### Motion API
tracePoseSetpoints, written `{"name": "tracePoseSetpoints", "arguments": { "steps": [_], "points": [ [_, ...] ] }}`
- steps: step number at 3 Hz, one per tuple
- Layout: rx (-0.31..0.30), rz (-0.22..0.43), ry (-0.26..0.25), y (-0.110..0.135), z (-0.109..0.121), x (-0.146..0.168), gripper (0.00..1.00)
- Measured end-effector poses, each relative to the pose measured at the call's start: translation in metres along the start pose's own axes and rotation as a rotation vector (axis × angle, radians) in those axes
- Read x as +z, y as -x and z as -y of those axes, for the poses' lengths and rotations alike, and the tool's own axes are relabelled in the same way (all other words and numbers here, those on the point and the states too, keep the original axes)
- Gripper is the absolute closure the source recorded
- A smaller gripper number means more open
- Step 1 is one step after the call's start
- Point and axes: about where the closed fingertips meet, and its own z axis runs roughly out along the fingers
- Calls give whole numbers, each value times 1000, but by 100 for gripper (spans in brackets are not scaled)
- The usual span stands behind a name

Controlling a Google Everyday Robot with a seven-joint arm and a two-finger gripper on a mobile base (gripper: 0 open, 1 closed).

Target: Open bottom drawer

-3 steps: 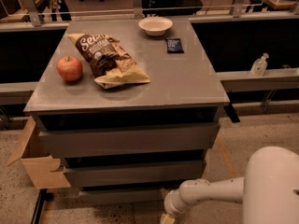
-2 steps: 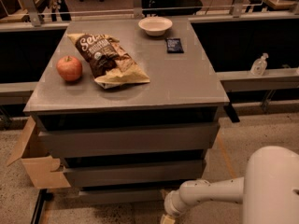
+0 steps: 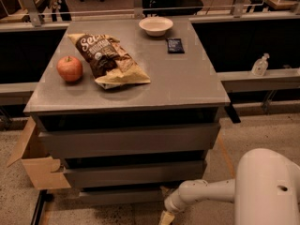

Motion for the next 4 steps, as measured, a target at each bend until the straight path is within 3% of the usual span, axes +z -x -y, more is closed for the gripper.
{"name": "tracePoseSetpoints", "arguments": {
  "steps": [2,4],
  "points": [
    [-39,-1,-95,-14,25,21,0],
    [-87,17,-192,-7,56,25,0]
  ]
}}
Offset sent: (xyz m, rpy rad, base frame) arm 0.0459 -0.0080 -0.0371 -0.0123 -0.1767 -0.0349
